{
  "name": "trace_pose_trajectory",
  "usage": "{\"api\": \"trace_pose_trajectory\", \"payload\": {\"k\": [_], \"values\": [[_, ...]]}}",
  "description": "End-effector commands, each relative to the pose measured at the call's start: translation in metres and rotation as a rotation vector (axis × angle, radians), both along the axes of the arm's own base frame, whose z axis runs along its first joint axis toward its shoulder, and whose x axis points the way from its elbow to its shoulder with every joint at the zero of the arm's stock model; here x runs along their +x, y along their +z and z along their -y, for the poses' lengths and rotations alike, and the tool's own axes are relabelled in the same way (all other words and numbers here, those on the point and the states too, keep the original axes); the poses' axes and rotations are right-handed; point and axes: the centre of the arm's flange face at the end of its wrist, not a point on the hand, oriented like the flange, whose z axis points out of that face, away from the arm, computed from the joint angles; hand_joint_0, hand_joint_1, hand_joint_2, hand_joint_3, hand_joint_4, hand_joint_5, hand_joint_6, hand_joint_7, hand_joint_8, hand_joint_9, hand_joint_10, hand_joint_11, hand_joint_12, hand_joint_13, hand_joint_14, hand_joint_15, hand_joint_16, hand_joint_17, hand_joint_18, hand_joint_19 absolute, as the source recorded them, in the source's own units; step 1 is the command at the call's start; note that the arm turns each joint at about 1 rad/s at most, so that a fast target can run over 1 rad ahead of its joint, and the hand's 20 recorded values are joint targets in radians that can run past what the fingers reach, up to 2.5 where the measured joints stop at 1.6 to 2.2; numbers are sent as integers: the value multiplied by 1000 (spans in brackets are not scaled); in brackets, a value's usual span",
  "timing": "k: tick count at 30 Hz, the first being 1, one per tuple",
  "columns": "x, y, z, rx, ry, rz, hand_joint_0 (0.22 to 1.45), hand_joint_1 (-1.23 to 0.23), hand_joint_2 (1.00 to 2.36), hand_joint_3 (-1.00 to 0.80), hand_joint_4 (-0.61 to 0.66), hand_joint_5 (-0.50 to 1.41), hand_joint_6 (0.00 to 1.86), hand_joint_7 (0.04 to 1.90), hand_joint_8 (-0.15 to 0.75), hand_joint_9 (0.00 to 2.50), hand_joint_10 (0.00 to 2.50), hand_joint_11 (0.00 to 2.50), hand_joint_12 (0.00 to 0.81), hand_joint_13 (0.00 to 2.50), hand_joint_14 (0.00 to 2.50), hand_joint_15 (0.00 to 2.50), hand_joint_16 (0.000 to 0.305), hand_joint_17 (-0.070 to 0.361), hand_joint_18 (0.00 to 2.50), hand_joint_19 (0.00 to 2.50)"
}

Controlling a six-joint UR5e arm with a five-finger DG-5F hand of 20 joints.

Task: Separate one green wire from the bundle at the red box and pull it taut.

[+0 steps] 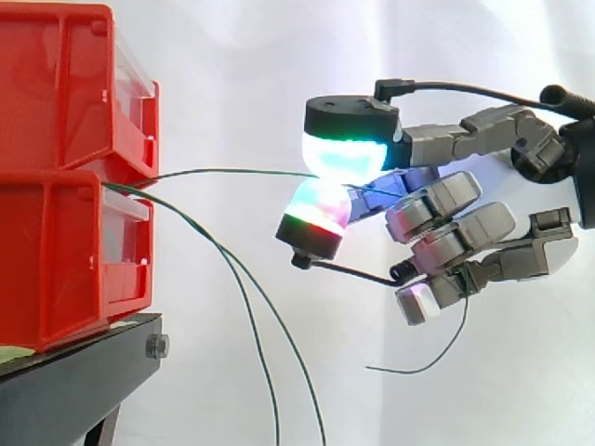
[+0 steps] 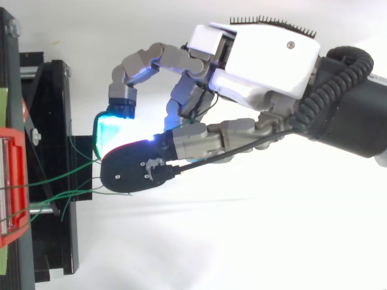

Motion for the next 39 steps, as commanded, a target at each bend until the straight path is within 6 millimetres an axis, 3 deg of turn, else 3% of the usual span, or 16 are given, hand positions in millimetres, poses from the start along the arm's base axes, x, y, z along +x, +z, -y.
{"api": "trace_pose_trajectory", "payload": {"k": [1,6,9,10,12,14,16,18,23,39], "values": [[0,0,-1,0,2,0,638,-779,1026,-123,-18,-140,916,1150,252,1352,592,1699,303,1452,455,1536,55,124,907,918],[-2,-7,0,-2,4,-14,638,-785,1026,-115,-32,-134,911,1178,248,1380,472,1726,319,1478,27,1695,55,123,886,908],[-10,-26,0,-4,6,-48,635,-787,1026,-107,-31,-132,908,1192,243,1427,218,1801,323,1379,14,1564,55,123,873,899],[-12,-32,-1,-2,8,-52,636,-789,1026,-109,-30,-132,906,1199,254,1460,1,1836,344,1268,25,1379,55,123,856,883],[-13,-42,-2,10,6,-35,633,-792,1026,-103,-30,-128,901,1215,257,1430,13,1703,362,1168,30,1187,54,122,848,862],[-14,-51,-4,26,8,-9,633,-803,1024,-102,-31,-123,894,1229,266,1283,31,1207,382,955,30,760,54,122,835,798],[-14,-52,-4,29,7,-5,631,-812,1025,-96,-34,-120,890,1235,258,1176,31,874,371,828,22,550,53,119,804,762],[-14,-55,-5,35,8,3,632,-821,1023,-98,-38,-116,885,1253,251,1106,28,725,364,779,19,460,53,119,794,722],[-14,-57,-7,31,9,0,631,-827,1022,-97,-29,-113,880,1271,242,1028,24,589,353,744,18,426,53,119,749,689],[-14,-58,-9,2,18,-8,628,-821,1023,-104,-25,-115,881,1268,240,1001,26,598,354,725,19,442,53,119,706,687]]}}
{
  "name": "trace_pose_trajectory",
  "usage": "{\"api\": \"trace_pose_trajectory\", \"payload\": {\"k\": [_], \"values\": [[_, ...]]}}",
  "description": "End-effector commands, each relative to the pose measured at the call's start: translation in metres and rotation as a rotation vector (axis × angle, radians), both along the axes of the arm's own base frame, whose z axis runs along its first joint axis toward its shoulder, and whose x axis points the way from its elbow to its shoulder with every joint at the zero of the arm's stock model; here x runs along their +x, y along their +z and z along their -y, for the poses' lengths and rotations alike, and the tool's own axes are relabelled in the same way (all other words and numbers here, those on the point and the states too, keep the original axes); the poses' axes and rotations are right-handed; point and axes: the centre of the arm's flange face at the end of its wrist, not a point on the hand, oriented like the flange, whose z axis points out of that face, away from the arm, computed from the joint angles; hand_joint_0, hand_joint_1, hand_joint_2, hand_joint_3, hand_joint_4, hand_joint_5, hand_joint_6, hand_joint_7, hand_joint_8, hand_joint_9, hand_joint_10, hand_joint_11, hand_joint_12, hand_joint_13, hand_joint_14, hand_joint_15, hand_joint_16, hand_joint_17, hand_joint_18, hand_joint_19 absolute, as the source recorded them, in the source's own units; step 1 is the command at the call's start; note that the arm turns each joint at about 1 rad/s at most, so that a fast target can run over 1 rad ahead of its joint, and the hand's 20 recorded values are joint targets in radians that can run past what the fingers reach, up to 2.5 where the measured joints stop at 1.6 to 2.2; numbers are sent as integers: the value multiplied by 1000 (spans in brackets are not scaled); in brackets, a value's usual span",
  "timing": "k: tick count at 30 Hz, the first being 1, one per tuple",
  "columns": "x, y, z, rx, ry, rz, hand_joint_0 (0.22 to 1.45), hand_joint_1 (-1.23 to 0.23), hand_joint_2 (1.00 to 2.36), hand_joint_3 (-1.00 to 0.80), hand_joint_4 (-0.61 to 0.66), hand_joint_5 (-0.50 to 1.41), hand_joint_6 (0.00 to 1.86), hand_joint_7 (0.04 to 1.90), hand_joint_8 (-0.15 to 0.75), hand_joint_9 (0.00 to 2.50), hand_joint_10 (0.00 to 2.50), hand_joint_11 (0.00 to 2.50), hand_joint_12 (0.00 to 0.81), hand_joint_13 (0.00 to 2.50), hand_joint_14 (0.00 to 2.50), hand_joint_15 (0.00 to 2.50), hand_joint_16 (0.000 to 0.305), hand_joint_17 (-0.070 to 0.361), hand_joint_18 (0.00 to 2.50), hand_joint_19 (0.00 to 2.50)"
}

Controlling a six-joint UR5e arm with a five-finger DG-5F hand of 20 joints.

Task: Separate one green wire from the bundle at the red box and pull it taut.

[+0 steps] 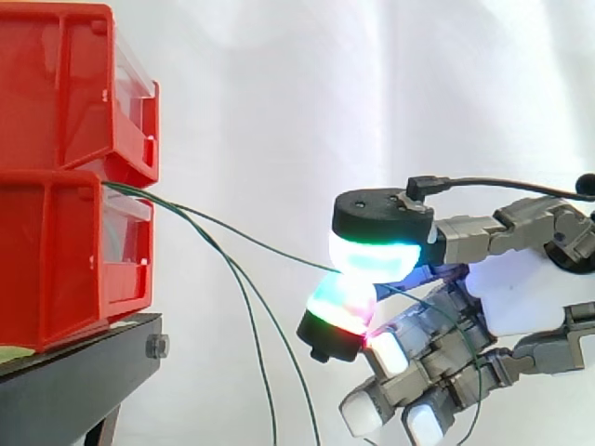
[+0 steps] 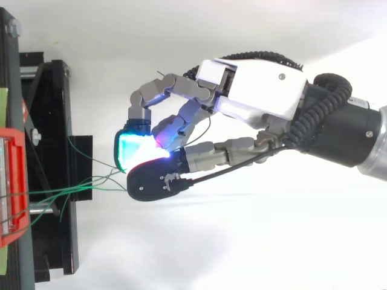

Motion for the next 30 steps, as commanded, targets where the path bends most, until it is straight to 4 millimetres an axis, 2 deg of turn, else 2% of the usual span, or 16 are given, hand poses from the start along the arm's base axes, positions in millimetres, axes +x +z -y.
{"api": "trace_pose_trajectory", "payload": {"k": [1,30], "values": [[0,1,1,-1,-1,1,628,-821,1022,-103,-23,-116,881,1277,241,1002,23,594,354,724,20,445,53,120,705,689],[0,0,0,-1,0,0,621,-811,1024,-91,-6,-117,883,1280,253,1042,26,632,359,763,21,473,55,123,730,688]]}}
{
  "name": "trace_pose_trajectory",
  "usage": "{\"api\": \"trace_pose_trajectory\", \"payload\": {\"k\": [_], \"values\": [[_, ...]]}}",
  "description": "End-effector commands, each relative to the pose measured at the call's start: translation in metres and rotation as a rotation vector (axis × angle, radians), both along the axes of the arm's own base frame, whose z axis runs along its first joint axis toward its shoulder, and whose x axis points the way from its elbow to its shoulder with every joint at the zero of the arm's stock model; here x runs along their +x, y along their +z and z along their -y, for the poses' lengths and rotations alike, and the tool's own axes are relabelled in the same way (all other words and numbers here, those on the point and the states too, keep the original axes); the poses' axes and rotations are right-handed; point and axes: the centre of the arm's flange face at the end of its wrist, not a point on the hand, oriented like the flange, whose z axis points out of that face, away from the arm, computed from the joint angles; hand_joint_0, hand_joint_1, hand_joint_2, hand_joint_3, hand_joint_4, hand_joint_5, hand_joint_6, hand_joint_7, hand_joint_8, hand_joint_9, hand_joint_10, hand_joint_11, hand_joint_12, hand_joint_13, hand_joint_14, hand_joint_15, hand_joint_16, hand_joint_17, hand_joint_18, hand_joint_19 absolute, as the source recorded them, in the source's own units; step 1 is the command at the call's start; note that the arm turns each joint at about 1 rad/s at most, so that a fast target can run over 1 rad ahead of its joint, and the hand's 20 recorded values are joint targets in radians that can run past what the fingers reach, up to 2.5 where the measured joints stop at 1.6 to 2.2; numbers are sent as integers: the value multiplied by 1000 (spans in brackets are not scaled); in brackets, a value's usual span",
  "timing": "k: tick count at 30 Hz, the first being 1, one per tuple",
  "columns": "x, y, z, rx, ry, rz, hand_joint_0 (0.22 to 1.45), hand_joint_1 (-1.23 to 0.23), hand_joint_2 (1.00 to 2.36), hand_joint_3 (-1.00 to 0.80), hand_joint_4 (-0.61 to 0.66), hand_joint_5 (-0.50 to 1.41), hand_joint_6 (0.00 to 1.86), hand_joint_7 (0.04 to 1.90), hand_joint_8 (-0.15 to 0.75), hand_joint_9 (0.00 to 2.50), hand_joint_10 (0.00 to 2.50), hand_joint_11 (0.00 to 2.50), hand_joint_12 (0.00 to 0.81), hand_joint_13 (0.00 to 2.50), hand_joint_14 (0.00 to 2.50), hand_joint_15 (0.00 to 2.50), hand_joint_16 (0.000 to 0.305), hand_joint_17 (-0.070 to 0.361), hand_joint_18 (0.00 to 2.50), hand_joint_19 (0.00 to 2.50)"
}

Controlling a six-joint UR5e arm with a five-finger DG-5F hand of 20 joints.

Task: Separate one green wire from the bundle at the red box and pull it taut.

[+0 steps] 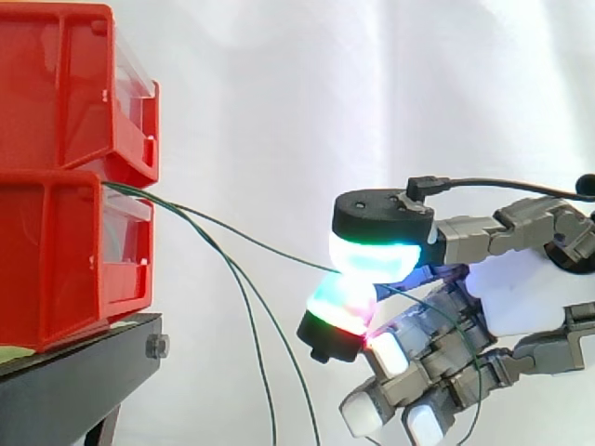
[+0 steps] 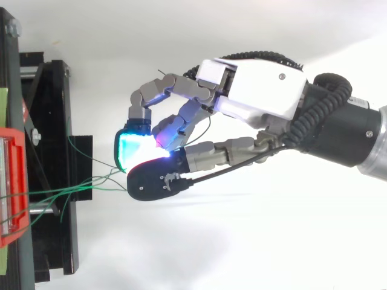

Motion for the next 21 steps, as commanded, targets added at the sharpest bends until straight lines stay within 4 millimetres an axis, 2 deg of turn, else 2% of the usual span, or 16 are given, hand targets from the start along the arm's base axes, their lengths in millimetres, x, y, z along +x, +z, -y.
{"api": "trace_pose_trajectory", "payload": {"k": [1,21], "values": [[0,0,1,0,-1,0,623,-811,1023,-96,-8,-117,883,1273,253,1043,24,632,360,763,21,477,55,124,730,686],[0,-1,1,0,-1,-1,621,-805,1023,-98,-17,-119,885,1270,250,1033,26,632,361,759,20,477,55,123,721,689]]}}
